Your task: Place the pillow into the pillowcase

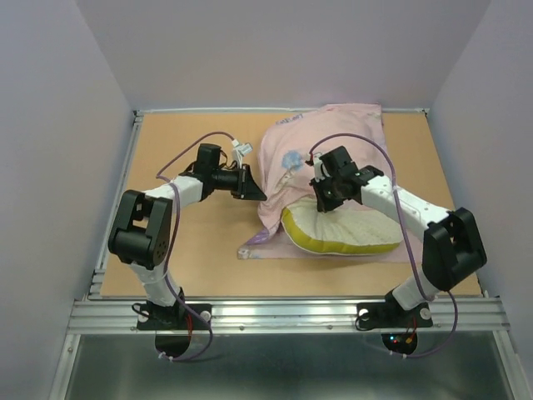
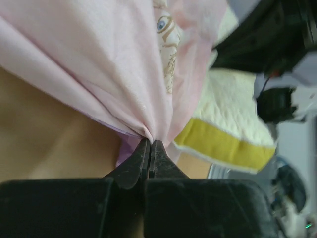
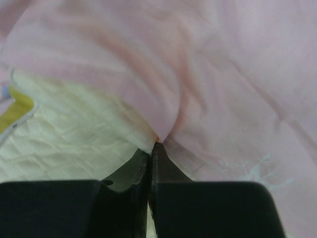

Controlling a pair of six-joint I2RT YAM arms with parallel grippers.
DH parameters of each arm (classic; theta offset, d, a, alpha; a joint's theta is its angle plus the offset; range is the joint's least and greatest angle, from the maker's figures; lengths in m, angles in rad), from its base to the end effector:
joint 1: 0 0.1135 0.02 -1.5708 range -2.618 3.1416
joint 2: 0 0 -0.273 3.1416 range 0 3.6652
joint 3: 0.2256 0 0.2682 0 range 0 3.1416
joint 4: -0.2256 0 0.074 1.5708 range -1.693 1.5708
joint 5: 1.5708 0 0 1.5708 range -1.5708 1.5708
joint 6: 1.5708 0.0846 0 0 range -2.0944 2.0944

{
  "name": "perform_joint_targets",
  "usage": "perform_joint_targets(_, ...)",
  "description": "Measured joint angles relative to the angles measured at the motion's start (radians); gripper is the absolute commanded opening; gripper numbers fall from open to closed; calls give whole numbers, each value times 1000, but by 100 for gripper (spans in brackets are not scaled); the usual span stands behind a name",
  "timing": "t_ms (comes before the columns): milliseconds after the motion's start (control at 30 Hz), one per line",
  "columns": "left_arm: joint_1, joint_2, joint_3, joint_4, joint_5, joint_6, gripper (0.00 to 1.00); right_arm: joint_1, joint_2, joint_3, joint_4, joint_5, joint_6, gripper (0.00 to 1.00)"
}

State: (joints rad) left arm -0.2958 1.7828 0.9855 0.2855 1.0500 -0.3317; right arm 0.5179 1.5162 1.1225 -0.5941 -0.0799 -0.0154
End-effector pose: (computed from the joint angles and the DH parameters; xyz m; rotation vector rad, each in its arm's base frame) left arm 0.3653 -0.1880 0.1784 0.6420 2.0120 -1.4633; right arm 0.3066 0.1824 0.2090 -0.7099 2.4816 0.2924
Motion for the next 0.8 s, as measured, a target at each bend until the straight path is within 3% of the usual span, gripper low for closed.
perform_joint_targets(167, -41, -97, 24, -478, -18, 484, 0, -20, 77, 17, 13, 58, 75, 1)
perform_joint_targets(233, -61, -84, 30, -575, -24, 565, 0, -24, 90, 18, 32, 74, 100, 0)
perform_joint_targets(300, -73, -58, 32, -644, -39, 613, 9, -27, 102, 18, 59, 77, 119, 1)
perform_joint_targets(367, -76, -39, 37, -664, -65, 616, 29, -28, 107, 17, 83, 76, 130, 1)
perform_joint_targets(433, -68, -39, 46, -655, -100, 600, 37, -29, 105, 16, 106, 65, 132, 1)
perform_joint_targets(467, -64, -45, 51, -642, -120, 594, 44, -32, 101, 11, 114, 48, 129, 20)
perform_joint_targets(533, -56, -84, 60, -596, -196, 573, 49, -40, 85, -1, 121, 5, 117, 56)
perform_joint_targets(600, -51, -162, 67, -542, -301, 557, 55, -54, 62, -3, 112, -35, 101, 81)
perform_joint_targets(767, -61, -316, 102, -459, -516, 561, 57, -144, -7, 53, 6, -124, 48, 86)
perform_joint_targets(800, -70, -333, 108, -443, -567, 573, 62, -171, -12, 89, -36, -132, 37, 86)
